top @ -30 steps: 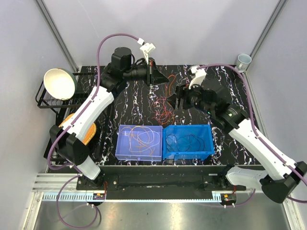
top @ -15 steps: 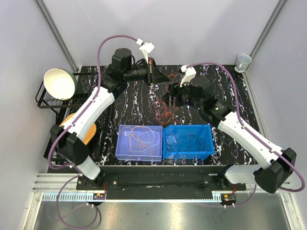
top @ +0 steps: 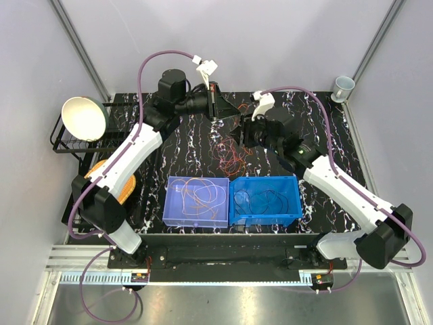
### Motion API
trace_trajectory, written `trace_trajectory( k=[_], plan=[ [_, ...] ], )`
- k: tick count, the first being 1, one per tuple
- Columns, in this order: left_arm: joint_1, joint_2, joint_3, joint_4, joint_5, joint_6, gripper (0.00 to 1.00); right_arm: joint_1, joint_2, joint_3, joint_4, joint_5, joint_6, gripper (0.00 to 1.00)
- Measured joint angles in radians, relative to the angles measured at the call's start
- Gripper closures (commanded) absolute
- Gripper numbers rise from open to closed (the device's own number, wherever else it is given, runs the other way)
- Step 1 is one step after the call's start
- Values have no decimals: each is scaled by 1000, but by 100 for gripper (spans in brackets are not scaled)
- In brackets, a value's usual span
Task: Untangle the cables
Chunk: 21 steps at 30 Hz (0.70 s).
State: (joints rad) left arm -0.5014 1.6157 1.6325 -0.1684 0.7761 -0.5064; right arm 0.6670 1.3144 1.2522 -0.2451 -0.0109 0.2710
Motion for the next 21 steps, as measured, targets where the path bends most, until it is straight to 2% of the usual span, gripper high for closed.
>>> trace_trajectory(
  k=[1,3,7,8,9,12,16,21],
  plan=[
    [0,0,-2,4,0,0,100,0,1,-1,3,3,2,83],
    [0,0,-6,5,1,0,100,0,6,-2,11,10,1,98],
    [0,0,-9,4,1,0,100,-1,21,-2,27,28,14,100],
    [0,0,-11,4,1,0,97,-1,24,-2,32,29,15,100],
    [0,0,-12,3,1,0,75,-1,26,-2,33,30,15,100],
    [0,-1,-12,-5,-5,10,38,-1,28,-2,31,42,14,100],
    [3,-9,-12,-60,-56,46,24,-1,26,-2,29,63,8,100],
    [63,-34,-29,-121,-99,76,20,-6,7,-2,11,80,-10,100]
  ],
)
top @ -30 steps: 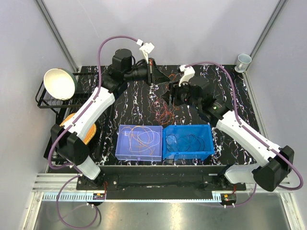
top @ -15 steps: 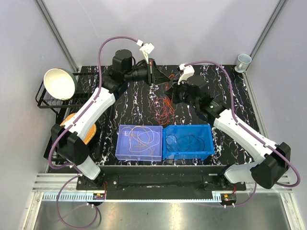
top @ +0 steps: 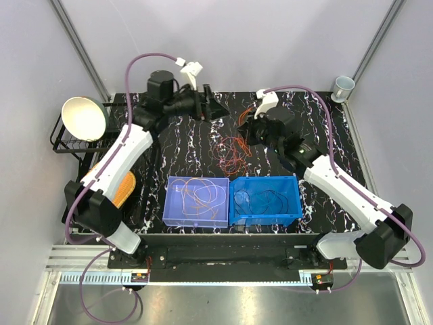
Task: Untangle the cables
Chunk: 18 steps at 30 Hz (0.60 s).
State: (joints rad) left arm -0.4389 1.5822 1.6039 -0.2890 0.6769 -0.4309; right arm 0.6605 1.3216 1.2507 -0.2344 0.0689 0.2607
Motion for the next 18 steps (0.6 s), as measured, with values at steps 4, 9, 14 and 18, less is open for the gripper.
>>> trace_trajectory(
  k=[4,9,14,18],
  plan=[
    [76,-55,-42,-50,-35,46,24,-37,-20,0,-13,-7,-3,100],
    [89,-123,-90,-108,-53,151,25,-79,-42,0,-27,-17,-3,100],
    [45,-171,-198,-123,-64,262,24,-81,-52,0,-37,-56,-4,100],
    [-24,-171,-253,-119,-83,322,26,-84,-55,6,-53,-94,-9,100]
  ],
)
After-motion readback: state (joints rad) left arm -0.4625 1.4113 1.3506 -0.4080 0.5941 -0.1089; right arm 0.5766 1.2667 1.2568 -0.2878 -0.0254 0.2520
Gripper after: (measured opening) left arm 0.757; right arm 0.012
